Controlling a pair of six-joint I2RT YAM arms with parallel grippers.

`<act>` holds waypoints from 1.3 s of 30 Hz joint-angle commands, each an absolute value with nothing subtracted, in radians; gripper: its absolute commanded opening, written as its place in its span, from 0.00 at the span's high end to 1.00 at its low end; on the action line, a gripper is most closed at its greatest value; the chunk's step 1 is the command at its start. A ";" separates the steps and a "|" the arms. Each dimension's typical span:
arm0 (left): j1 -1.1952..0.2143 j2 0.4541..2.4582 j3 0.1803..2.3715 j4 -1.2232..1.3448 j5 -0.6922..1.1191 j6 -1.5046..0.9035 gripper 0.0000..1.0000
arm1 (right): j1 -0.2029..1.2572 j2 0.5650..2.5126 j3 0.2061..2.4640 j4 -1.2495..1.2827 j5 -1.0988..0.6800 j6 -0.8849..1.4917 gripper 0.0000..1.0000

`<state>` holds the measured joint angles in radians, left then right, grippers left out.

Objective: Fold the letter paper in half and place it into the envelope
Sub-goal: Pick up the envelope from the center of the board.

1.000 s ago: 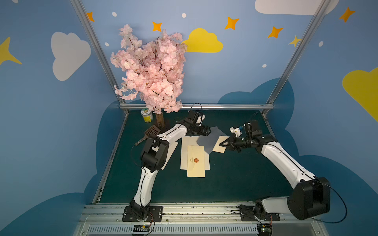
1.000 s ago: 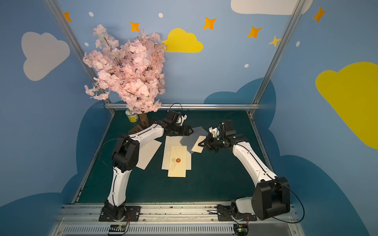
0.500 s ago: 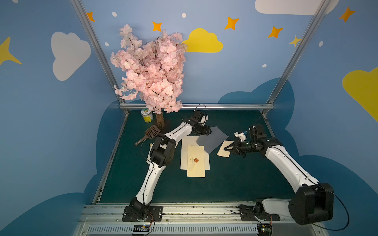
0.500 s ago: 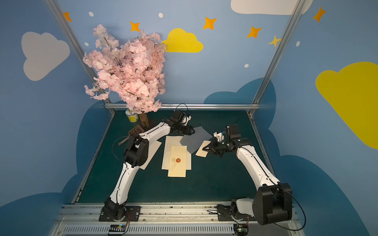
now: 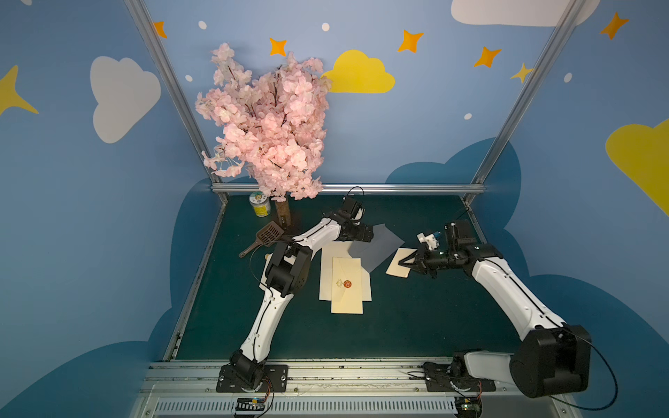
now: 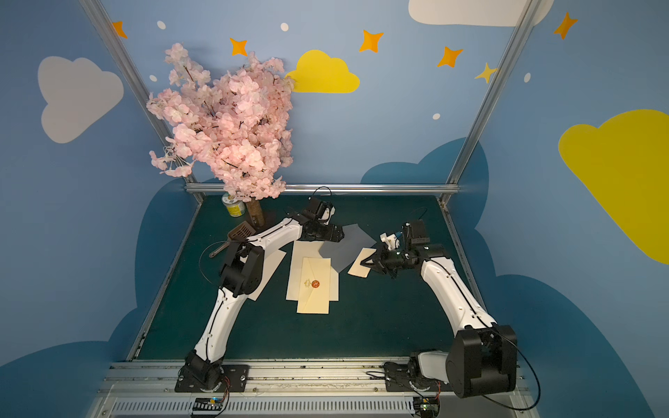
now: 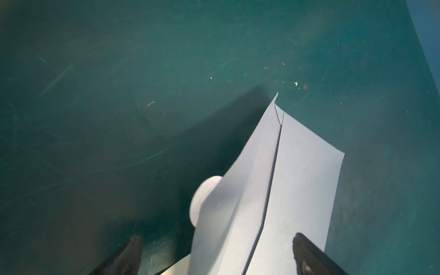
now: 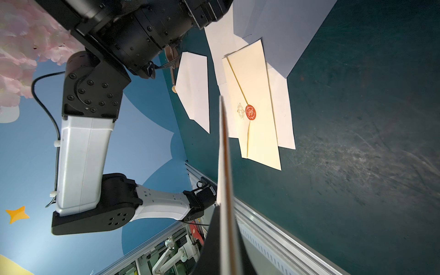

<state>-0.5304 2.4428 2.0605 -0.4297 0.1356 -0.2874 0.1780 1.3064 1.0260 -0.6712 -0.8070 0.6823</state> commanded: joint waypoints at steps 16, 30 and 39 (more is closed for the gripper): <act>-0.501 2.511 2.121 -0.440 0.280 -0.289 0.28 | 0.158 1.298 1.024 -0.695 -0.813 0.667 1.00; -0.494 2.529 2.120 -0.433 0.328 -0.296 0.56 | 0.146 1.292 1.029 -0.695 -0.810 0.669 1.00; -0.491 2.527 2.123 -0.452 0.371 -0.304 0.97 | 0.135 1.287 1.036 -0.698 -0.799 0.667 1.00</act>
